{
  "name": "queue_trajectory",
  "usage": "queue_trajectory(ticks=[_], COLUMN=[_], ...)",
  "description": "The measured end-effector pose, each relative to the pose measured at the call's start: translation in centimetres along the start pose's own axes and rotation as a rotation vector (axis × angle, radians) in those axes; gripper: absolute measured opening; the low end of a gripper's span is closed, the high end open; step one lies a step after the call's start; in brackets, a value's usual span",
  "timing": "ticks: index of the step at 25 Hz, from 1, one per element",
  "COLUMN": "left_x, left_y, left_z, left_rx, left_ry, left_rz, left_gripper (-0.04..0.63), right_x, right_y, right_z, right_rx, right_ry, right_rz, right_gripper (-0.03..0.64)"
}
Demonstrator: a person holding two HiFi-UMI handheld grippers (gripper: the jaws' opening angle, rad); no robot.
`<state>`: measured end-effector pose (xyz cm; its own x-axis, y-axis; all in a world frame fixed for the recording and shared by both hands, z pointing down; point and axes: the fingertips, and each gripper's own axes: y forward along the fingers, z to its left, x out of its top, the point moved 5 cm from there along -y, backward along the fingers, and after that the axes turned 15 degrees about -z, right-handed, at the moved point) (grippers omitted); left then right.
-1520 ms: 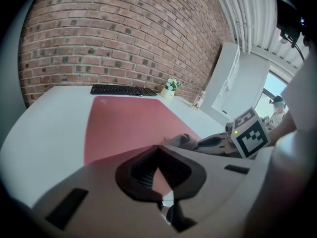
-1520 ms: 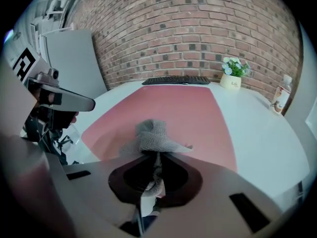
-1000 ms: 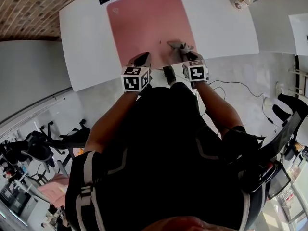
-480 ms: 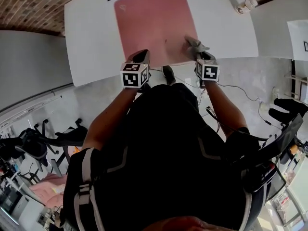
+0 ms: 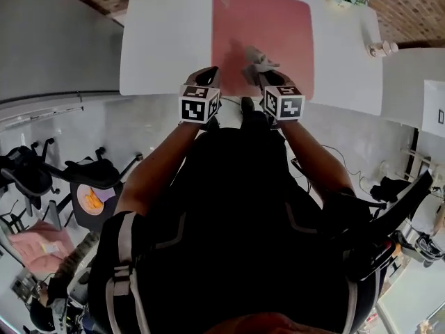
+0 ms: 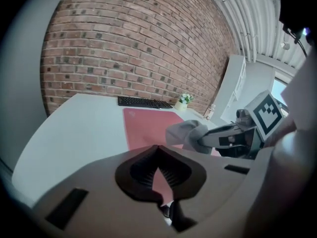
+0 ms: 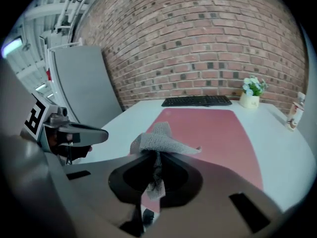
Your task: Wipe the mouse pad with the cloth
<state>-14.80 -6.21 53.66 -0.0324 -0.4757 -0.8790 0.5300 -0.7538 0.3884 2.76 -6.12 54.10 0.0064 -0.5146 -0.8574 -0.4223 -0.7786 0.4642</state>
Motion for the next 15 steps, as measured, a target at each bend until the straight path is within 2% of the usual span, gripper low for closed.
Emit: queue_trajectory(ticks=[5,8,15], left_x=[-0.3,0.0,0.3], left_y=[-1.6,-1.7,-0.3], left_z=[2.6,4.1,5.4], left_rx=[0.100,0.157,0.213], left_ry=[-0.047,-0.068,-0.095], left_rz=[-0.009,0.012,0.019], left_gripper=[0.003,0.003,0.003], right_x=[-0.2,-0.8,-2.7], right_y=[5.5,8.7,11.6], right_z=[4.6,6.1,5.2], right_rx=[0.143,0.194,0.191], right_ry=[-0.077,-0.126,-0.077], right_rz=[0.032,0.082,0.155], right_gripper=[0.033,0.033,0.034])
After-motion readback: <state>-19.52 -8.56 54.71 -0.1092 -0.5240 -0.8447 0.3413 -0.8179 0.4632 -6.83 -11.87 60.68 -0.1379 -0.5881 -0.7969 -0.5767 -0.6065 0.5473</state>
